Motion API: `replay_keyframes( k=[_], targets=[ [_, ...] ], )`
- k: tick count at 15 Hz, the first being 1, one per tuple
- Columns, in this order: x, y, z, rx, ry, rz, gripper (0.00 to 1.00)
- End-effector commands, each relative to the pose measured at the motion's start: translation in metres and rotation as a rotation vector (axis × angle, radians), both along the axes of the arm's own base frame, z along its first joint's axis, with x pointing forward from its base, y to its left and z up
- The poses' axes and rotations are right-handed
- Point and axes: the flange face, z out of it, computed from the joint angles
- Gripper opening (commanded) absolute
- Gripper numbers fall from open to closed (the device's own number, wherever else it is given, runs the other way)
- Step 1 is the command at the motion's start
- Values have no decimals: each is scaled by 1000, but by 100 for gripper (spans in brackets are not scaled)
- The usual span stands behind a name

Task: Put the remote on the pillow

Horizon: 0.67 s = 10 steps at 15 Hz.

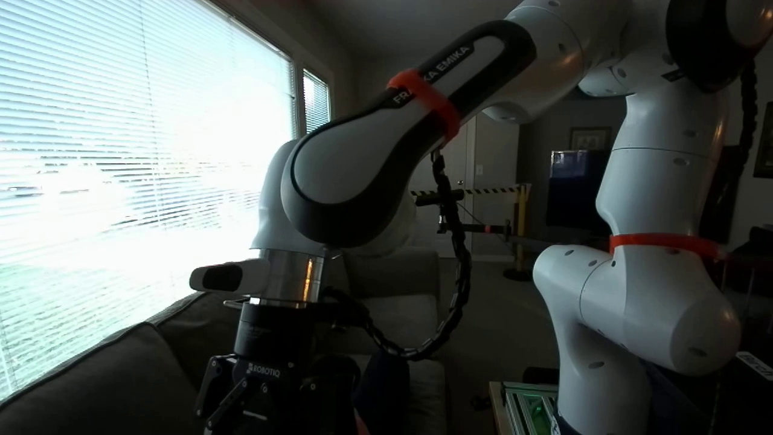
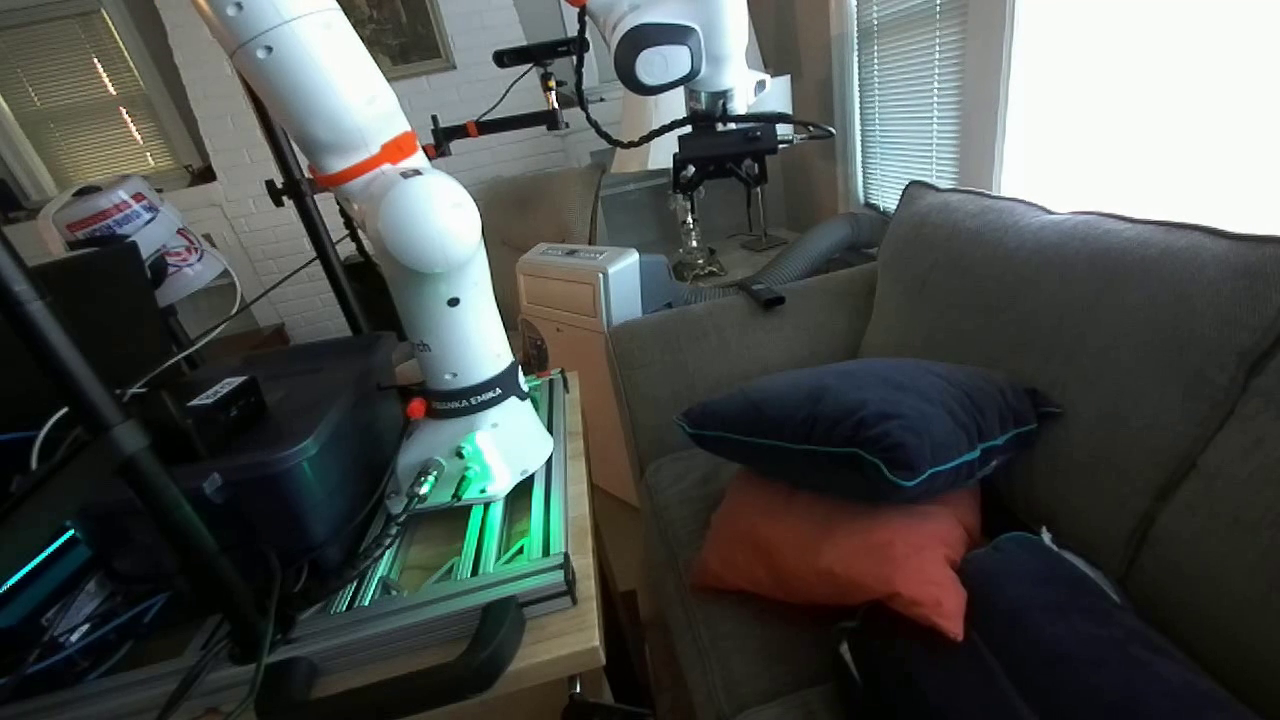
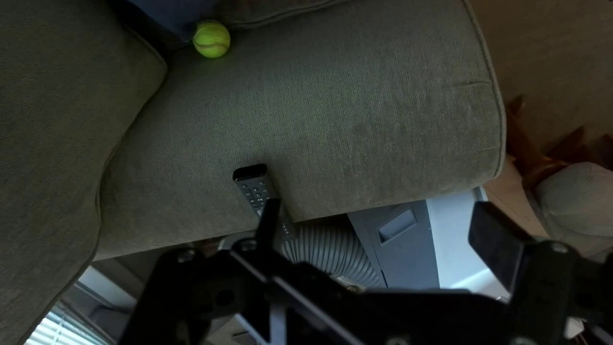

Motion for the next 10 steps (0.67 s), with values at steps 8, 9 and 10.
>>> replay_keyframes(
  k=[8, 9, 10],
  targets=[
    [1, 28, -14, 56, -31, -39, 100],
    [0, 34, -17, 68, -42, -35, 100],
    [-1, 42, -20, 91, -52, -14, 100]
  ],
)
